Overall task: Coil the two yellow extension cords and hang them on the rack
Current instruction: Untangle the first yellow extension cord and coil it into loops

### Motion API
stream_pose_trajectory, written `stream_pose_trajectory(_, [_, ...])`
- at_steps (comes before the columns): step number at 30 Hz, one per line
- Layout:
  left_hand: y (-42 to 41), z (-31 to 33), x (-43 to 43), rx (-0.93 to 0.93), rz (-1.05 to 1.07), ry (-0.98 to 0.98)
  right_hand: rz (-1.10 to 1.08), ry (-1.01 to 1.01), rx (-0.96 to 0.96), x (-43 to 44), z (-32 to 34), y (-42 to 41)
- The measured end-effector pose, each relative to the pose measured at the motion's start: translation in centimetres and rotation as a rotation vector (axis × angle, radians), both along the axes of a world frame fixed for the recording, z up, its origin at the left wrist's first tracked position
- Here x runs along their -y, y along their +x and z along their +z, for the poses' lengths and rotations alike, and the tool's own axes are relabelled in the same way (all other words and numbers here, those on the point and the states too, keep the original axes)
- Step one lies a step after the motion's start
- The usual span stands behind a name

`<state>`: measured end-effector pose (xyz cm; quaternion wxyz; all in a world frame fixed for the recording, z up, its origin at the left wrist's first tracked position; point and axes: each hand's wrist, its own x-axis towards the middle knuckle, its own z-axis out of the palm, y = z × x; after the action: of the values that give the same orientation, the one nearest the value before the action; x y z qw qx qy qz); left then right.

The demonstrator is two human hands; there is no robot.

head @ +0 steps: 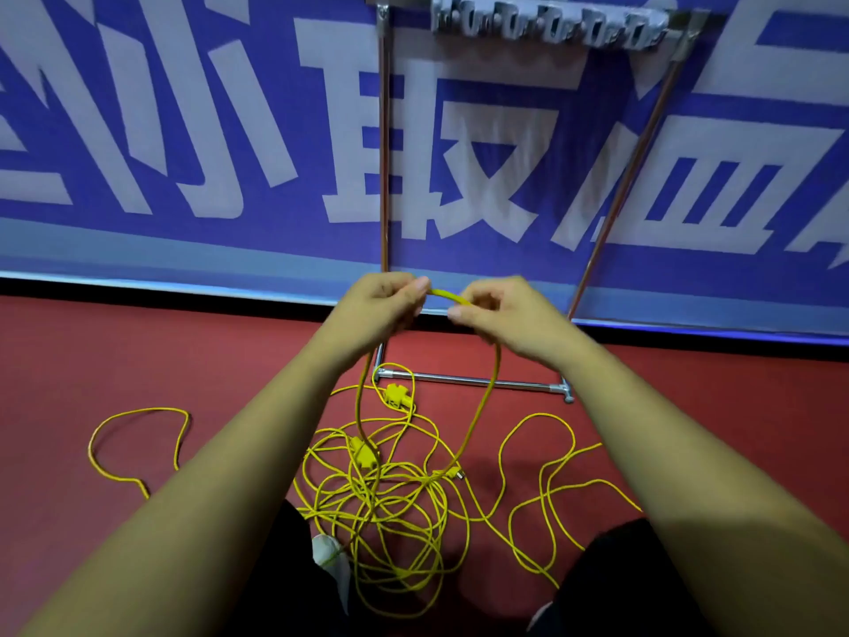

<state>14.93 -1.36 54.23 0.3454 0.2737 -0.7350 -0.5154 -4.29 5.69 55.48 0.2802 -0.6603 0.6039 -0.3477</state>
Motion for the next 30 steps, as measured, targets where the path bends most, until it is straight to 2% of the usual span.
stream_pose_trajectory(3, [0.9,0.9,0.2,-0.297,0.046,0.147,-0.007,0.145,-0.066,-0.9,-7.6,-2.7])
stream_pose_trajectory(6, [1.6,1.7,0.1,-0.304,0.039,0.11,-0.009,0.325,-0.102,-2.5,-14.1,-5.0])
stream_pose_trajectory(9, [2.2,0.7,0.3,-0.276,0.106,0.142,-0.035,0.404,-0.011,-3.3,-17.0,-5.9])
stream_pose_trajectory(10, [2.4,0.2,0.6,-0.231,0.167,0.12,-0.066,0.387,0.046,-3.2,-17.2,-6.0])
stream_pose_trajectory(12, [2.9,-1.0,1.7,-0.024,0.33,-0.017,-0.128,0.318,0.153,-2.8,-15.9,-5.6])
stream_pose_trajectory(14, [3.5,-2.0,2.5,0.216,0.468,-0.149,-0.143,0.204,0.225,-2.0,-12.7,-4.7])
stream_pose_trajectory(15, [3.5,-2.2,2.5,0.257,0.482,-0.184,-0.137,0.15,0.259,-1.8,-10.5,-4.0])
stream_pose_trajectory(17, [3.1,-1.8,1.9,0.208,0.437,-0.209,-0.102,0.051,0.307,-1.3,-5.7,-2.3])
stream_pose_trajectory(20, [1.4,-0.2,0.2,0.085,0.285,-0.184,0.054,-0.026,0.231,-1.2,0.7,0.5])
stream_pose_trajectory(23, [0.3,0.8,-0.3,0.123,0.088,-0.173,0.078,-0.051,0.207,-1.1,3.6,1.6])
stream_pose_trajectory(25, [0.4,0.8,0.0,0.143,0.018,-0.159,0.011,-0.065,0.222,-0.9,2.6,0.9])
stream_pose_trajectory(26, [0.5,0.8,0.0,0.095,0.017,-0.144,-0.011,-0.057,0.216,-0.7,1.4,0.4])
stream_pose_trajectory(30, [1.0,1.2,0.0,-0.235,0.062,-0.005,0.035,0.114,0.046,-1.0,-8.4,-0.9])
